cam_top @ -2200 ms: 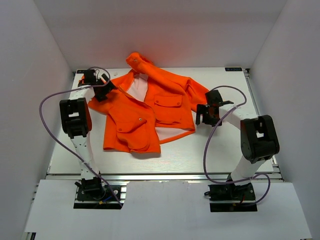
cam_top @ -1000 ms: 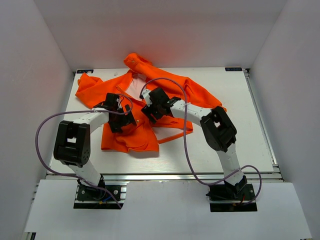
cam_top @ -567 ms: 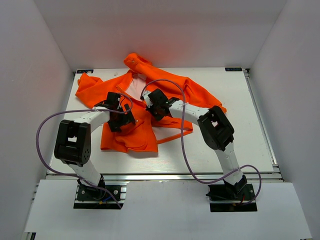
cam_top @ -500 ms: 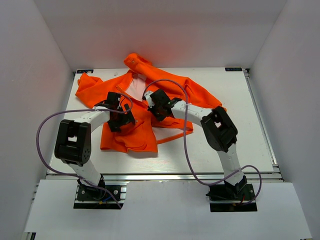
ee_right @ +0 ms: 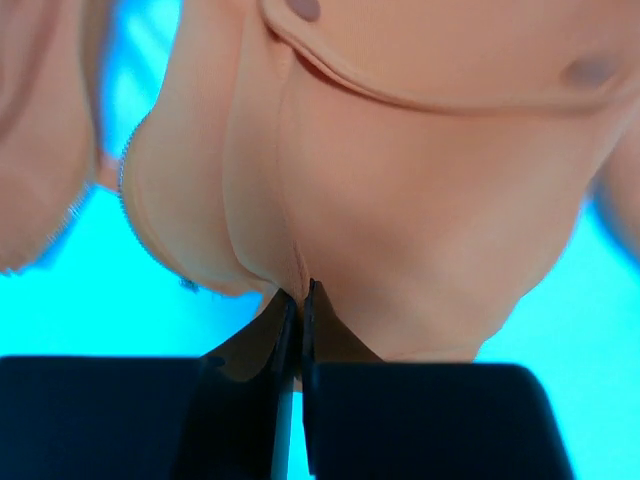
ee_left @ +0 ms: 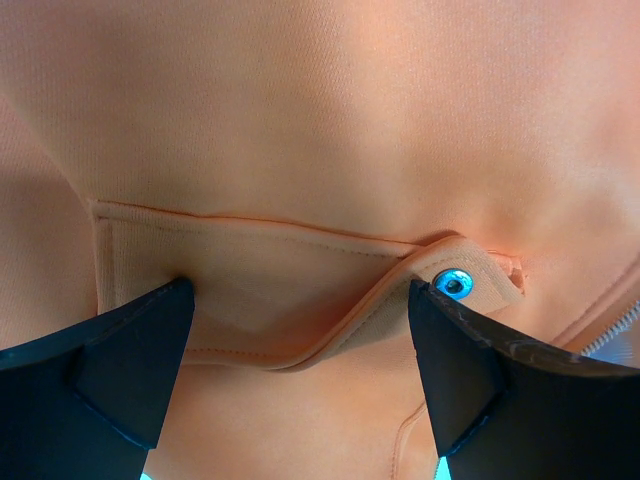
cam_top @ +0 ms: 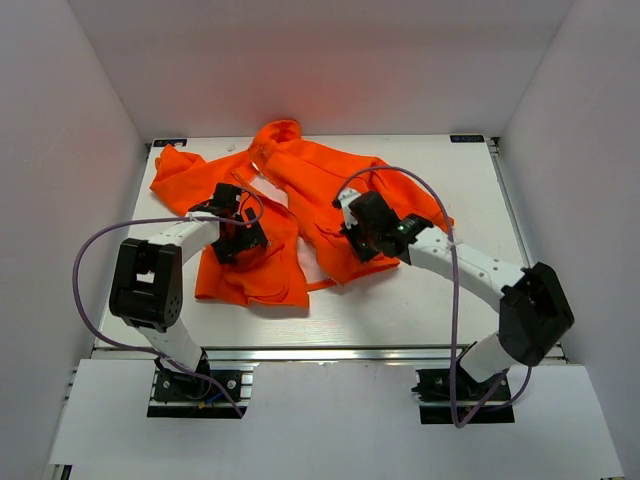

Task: Zip up the jacket

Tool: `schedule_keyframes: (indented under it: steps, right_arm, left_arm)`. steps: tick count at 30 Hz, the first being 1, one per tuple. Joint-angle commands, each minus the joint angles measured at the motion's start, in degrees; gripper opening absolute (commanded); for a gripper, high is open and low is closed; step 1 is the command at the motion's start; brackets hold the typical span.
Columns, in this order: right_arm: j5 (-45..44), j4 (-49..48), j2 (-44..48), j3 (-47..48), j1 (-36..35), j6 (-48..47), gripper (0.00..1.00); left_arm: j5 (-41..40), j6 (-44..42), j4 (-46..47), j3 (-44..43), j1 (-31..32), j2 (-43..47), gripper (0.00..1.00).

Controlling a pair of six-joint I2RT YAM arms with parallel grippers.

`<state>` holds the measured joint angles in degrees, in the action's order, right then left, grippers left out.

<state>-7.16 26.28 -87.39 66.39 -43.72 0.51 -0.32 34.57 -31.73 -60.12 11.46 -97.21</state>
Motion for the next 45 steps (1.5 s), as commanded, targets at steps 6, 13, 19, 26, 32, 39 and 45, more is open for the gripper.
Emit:
schedule_keyframes:
  steps: [6, 13, 19, 26, 32, 39, 45]
  right_arm:
    - [5.3, -0.1, 6.7, -14.4, -0.1, 9.1, 0.51]
    - [15.0, -6.1, 16.1, -16.6, -0.1, 7.4, 0.89]
    - [18.9, -8.9, 18.8, -19.6, -0.1, 11.0, 0.89]
    - [12.5, -18.4, 22.9, -24.6, -0.1, 20.1, 0.89]
    - [5.9, -18.1, 21.7, -24.1, 0.0, 25.0, 0.89]
    - [10.2, -18.1, 18.6, -23.6, 0.0, 23.2, 0.88]
    - [13.0, -14.2, 15.0, -22.7, -0.7, 18.0, 0.85]
  left_arm:
    - [-0.1, 0.3, -1.8, -0.4, -0.5, 3.1, 0.98]
    - [2.9, 0.6, -3.7, 2.5, -0.3, 15.6, 0.98]
    - [6.8, 0.6, -1.3, 7.2, 4.3, 22.7, 0.98]
    - [11.1, 4.6, 7.5, 13.7, 17.3, 22.7, 0.98]
    - [9.4, 8.1, 8.0, 20.4, 25.0, 19.5, 0.98]
    - [6.7, 11.7, 12.0, 30.8, 26.1, 21.6, 0.98]
    - [3.5, 11.9, 11.1, 29.1, 26.1, 22.1, 0.98]
